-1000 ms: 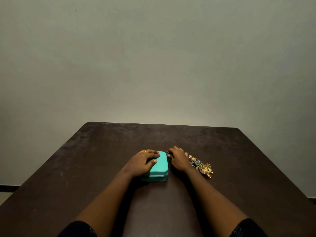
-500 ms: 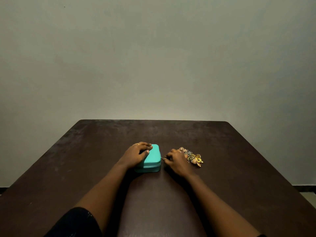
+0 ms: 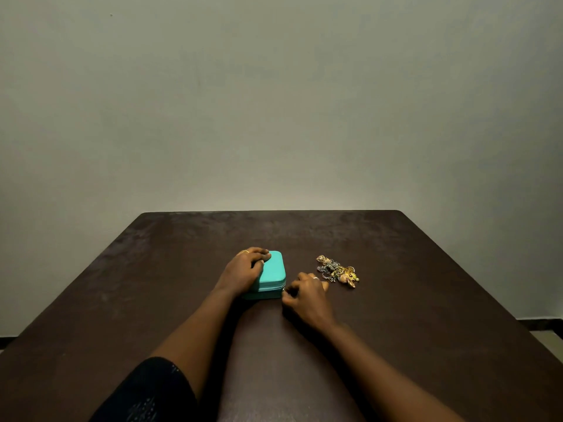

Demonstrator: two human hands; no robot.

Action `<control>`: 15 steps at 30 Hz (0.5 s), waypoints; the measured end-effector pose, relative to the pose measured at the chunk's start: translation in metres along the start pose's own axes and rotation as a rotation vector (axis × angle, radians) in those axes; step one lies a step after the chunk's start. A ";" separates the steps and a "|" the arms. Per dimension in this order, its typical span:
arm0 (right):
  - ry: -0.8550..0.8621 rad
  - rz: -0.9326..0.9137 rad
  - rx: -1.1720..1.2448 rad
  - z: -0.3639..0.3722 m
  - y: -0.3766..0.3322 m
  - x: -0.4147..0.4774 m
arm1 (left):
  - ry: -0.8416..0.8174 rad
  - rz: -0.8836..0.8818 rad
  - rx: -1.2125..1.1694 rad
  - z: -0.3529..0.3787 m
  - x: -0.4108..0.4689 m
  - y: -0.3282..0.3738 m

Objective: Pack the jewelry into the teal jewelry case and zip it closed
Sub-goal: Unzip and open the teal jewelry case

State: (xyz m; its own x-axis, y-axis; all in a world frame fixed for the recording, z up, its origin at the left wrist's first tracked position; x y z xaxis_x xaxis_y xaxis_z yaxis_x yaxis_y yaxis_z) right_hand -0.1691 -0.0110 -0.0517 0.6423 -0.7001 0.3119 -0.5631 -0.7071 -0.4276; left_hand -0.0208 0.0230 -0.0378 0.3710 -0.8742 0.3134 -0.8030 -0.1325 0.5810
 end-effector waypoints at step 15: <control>0.126 -0.312 -0.023 -0.008 -0.034 -0.002 | -0.037 0.037 0.239 -0.003 -0.004 0.007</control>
State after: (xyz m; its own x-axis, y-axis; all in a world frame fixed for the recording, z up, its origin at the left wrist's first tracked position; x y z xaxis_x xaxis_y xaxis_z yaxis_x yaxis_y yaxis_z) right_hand -0.1556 0.0130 -0.0307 0.7173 -0.4550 0.5277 -0.3620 -0.8905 -0.2758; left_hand -0.0270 0.0272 -0.0327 0.3252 -0.8965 0.3009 -0.9049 -0.2026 0.3743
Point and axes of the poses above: each hand's wrist, its own x-axis towards the middle knuckle, its own z-axis out of the palm, y = z × x, the point moved 8 cm from there along x, towards the middle knuckle, and after that the axes turned 2 degrees about x, right-handed, at the moved point
